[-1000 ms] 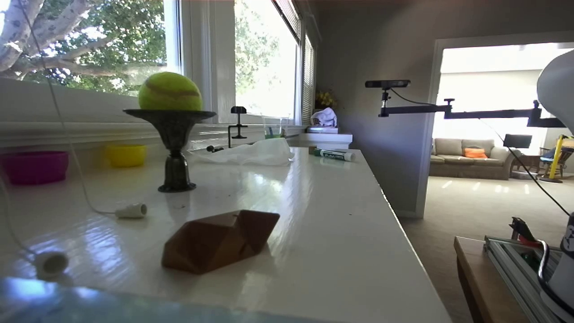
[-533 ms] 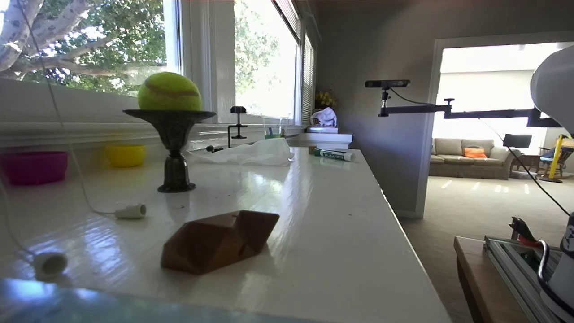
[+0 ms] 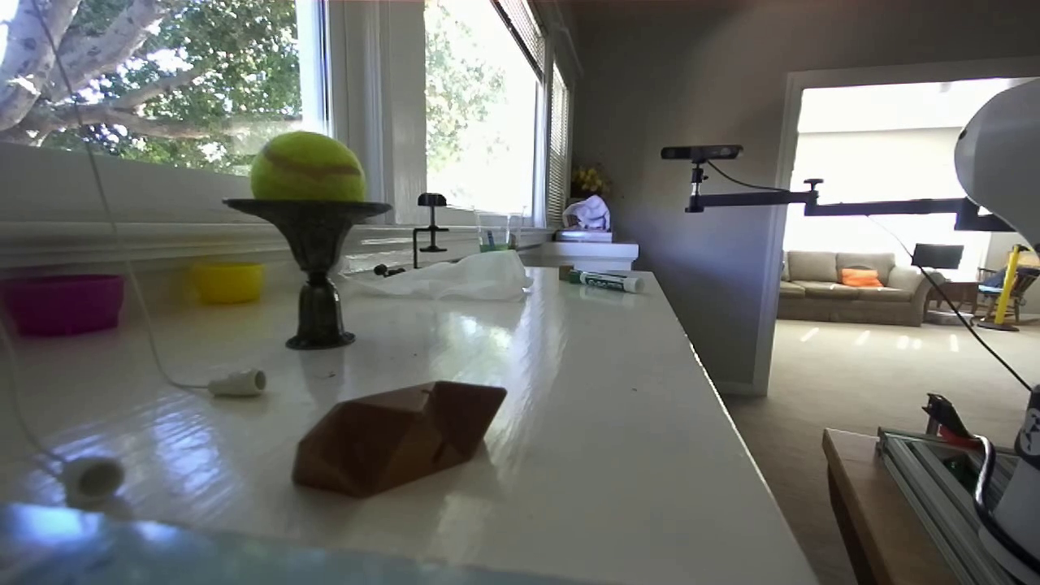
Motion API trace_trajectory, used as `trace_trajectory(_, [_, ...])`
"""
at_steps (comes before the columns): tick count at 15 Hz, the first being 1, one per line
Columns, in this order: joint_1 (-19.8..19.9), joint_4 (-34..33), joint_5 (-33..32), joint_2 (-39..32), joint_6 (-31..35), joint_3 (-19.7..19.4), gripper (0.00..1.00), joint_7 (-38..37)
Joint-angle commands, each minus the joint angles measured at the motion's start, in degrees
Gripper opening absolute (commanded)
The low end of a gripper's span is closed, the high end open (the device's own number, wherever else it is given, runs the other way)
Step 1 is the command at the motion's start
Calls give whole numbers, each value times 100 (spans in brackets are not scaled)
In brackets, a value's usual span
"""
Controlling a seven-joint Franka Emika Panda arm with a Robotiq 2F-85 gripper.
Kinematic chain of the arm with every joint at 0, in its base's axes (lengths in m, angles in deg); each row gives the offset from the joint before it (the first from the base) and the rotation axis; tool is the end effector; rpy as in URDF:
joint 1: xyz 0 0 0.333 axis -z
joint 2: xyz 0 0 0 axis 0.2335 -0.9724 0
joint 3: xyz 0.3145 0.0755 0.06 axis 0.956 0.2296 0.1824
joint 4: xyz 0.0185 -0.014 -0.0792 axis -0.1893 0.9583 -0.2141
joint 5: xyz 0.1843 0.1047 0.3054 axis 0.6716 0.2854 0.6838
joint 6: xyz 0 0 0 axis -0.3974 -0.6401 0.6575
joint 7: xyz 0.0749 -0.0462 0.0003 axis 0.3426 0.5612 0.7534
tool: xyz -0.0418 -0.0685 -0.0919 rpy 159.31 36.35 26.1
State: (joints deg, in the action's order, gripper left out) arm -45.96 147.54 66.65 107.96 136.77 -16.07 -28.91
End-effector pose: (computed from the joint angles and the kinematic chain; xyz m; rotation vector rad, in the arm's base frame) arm 0.4299 0.1404 0.7890 -2.0077 -0.8412 -1.6012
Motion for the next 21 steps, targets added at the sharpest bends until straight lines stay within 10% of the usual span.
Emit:
trace_trajectory(1, [-185, -548, 372, -421, -43, -149, 100, 225])
trace_trajectory(21, [-1550, -1749, 1704, -1534, -207, -1485, 100, 826])
